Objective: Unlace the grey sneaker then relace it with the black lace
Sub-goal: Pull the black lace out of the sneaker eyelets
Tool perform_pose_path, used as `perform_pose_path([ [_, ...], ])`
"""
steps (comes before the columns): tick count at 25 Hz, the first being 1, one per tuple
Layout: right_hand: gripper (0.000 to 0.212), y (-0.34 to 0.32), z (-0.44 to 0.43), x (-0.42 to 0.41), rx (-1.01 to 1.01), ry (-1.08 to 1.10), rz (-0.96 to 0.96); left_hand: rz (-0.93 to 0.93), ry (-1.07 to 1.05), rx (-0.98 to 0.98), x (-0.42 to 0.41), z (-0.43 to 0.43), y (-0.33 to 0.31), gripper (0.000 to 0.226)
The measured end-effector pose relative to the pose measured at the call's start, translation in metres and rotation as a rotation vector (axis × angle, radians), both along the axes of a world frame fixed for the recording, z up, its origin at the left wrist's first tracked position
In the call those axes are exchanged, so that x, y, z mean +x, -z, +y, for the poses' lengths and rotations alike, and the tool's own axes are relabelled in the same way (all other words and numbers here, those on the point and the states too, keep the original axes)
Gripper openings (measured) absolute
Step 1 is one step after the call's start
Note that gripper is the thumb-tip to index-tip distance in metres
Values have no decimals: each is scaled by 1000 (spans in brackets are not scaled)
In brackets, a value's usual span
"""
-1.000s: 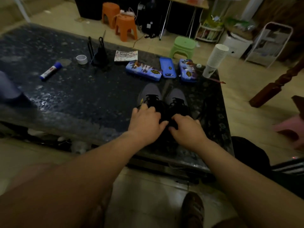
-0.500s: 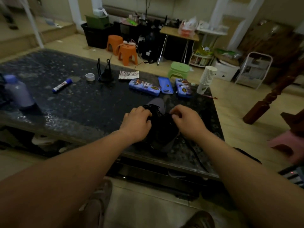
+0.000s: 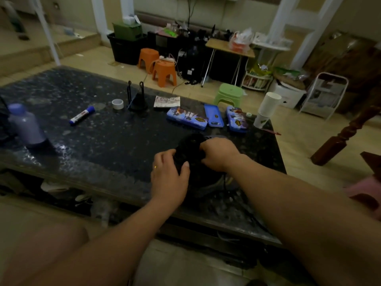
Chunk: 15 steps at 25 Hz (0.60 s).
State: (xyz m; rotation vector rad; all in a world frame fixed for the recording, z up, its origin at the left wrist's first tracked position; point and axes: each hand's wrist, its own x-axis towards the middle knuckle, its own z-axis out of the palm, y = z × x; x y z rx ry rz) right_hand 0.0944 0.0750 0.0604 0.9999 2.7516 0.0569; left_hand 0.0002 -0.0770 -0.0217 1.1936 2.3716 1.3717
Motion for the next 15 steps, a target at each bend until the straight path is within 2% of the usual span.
perform_pose_path([
  [2, 26, -8, 3, -13, 16, 165, 154, -108, -72, 4, 8, 4, -5, 58],
  [4, 36, -10, 5, -23, -88, 316, 267, -177, -4, -82, 3, 21, -2, 69],
  [6, 35, -1, 13, -21, -366, 372, 373, -346, 76, -185, -16, 47, 3, 79],
  [8, 22, 11, 27, -3, -626, 447, 636, -523, 141, -240, -38, 66, 7, 84],
  [9, 24, 17, 39, 12, -628, 492, 760, -532, 145, -235, -42, 69, 10, 85],
  [10, 28, 25, 55, 30, -558, 532, 785, -506, 104, -196, -40, 68, 13, 87],
  [11, 38, 36, 69, 49, -495, 562, 698, -482, 5, -146, -34, 63, 16, 89],
  [13, 80, 60, 79, 77, -559, 633, 431, -539, -146, -93, -5, 44, 28, 103],
  [15, 110, 86, 84, 85, -612, 673, 370, -572, -36, -192, 30, 33, 42, 119],
])
